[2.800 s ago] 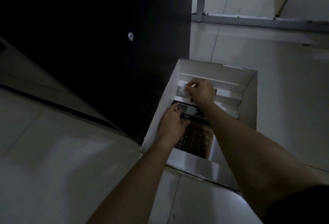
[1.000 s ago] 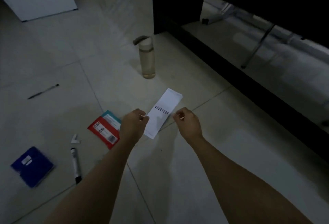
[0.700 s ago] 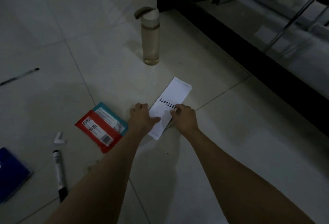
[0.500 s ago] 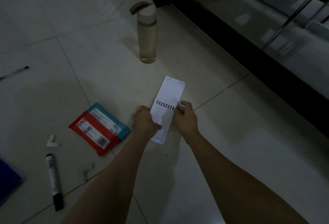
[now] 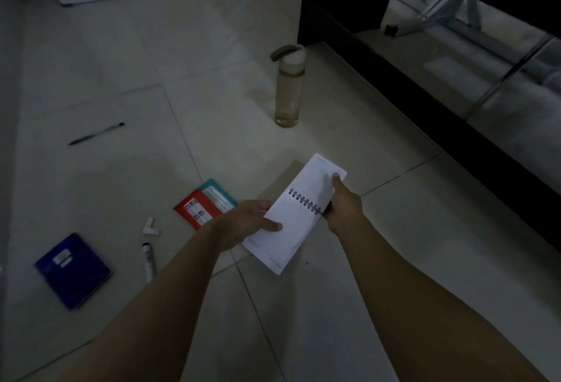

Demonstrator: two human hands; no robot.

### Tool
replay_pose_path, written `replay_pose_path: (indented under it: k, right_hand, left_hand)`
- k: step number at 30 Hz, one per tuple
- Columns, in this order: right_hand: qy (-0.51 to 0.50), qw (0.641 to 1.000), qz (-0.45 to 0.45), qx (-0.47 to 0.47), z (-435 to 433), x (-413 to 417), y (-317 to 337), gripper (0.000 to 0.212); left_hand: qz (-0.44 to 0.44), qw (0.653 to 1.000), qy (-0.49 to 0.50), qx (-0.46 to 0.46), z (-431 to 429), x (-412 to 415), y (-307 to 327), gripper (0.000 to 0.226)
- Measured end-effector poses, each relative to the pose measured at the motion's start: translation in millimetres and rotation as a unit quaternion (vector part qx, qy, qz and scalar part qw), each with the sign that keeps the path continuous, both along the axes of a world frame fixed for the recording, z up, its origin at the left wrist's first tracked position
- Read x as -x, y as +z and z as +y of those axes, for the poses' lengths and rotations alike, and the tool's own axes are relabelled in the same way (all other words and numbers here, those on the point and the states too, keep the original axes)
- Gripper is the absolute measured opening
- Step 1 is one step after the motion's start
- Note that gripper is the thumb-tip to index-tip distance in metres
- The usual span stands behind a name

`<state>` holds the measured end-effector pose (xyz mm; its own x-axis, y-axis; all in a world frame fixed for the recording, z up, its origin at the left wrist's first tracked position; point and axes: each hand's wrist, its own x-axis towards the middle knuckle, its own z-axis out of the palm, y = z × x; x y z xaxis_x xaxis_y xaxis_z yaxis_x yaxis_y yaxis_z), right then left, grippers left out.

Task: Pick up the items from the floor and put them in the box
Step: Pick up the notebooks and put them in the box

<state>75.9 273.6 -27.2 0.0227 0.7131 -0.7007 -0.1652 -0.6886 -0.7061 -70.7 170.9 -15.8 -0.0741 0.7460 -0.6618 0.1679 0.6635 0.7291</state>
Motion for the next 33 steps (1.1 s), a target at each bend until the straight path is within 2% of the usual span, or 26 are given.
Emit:
replay_pose_path:
  k: [3, 6, 8, 9, 11, 12, 14, 15, 18, 20, 22, 25, 27, 29, 32, 33]
  right_hand:
    - [0.008, 0.999, 0.012, -0.031, -6.7, 7.9, 27.6, 0.026]
    - [0.039, 0.994, 0.032, -0.093, -14.4, 12.7, 65.3, 0.027]
    - [0.103, 0.984, 0.043, -0.142, -26.1, 11.0, 94.4, 0.025]
    - [0.140, 0.975, 0.045, -0.165, -33.3, 9.5, 108.3, 0.022]
    - [0.217, 0.954, 0.030, -0.205, -48.7, 5.4, 129.5, 0.021]
    - [0.256, 0.941, 0.022, -0.222, -57.4, 2.3, 138.2, 0.023]
    - [0.319, 0.917, 0.031, -0.239, -74.8, -4.3, 152.5, 0.027]
    - [0.351, 0.904, 0.037, -0.243, -83.3, -7.6, 158.0, 0.026]
    - [0.449, 0.860, 0.039, -0.241, -108.9, -16.3, 172.1, 0.028]
    - [0.504, 0.825, 0.029, -0.256, -123.5, -22.0, 180.3, 0.033]
    - [0.545, 0.789, 0.024, -0.283, -138.3, -26.5, 191.0, 0.033]
    - [0.593, 0.753, 0.019, -0.284, -155.4, -29.2, 198.6, 0.037]
    - [0.617, 0.735, 0.028, -0.278, -162.7, -26.3, 197.8, 0.039]
    - [0.600, 0.754, 0.067, -0.257, -167.7, -20.7, 191.0, 0.040]
    - [0.525, 0.824, 0.086, -0.197, -175.9, -4.8, 174.8, 0.053]
    - [0.514, 0.837, 0.092, -0.165, -179.9, 3.3, 168.5, 0.061]
  left_hand:
    - [0.055, 0.998, -0.002, -0.020, -14.9, 2.1, 27.5, 0.039]
    - [0.063, 0.996, 0.047, -0.044, -28.9, -1.1, 54.7, 0.026]
    - [0.070, 0.988, 0.121, -0.065, -39.5, -8.5, 74.9, 0.007]
    - [0.057, 0.977, 0.188, -0.086, -43.8, -12.6, 84.8, 0.008]
    - [-0.055, 0.934, 0.337, -0.104, -52.1, -20.5, 110.1, 0.027]
    - [-0.125, 0.914, 0.375, -0.095, -56.8, -23.3, 124.2, 0.039]
    - [-0.230, 0.894, 0.378, -0.063, -69.8, -24.4, 148.6, 0.073]
    - [-0.253, 0.892, 0.371, -0.054, -77.4, -23.6, 157.6, 0.087]
    - [-0.273, 0.882, 0.382, -0.048, -103.3, -21.2, 178.5, 0.103]
    - [-0.274, 0.869, 0.409, -0.055, -122.2, -24.2, 187.6, 0.093]
    - [-0.272, 0.852, 0.439, -0.081, -141.8, -27.6, 192.6, 0.067]
    - [-0.263, 0.838, 0.461, -0.128, -174.8, -31.4, 192.4, 0.032]
    - [-0.251, 0.830, 0.474, -0.152, -194.8, -31.4, 185.9, 0.022]
    - [-0.229, 0.827, 0.489, -0.156, -208.3, -29.5, 176.1, 0.016]
    - [-0.197, 0.830, 0.497, -0.158, -218.6, -20.8, 159.5, 0.013]
    - [-0.183, 0.835, 0.494, -0.161, -219.9, -15.2, 153.0, 0.014]
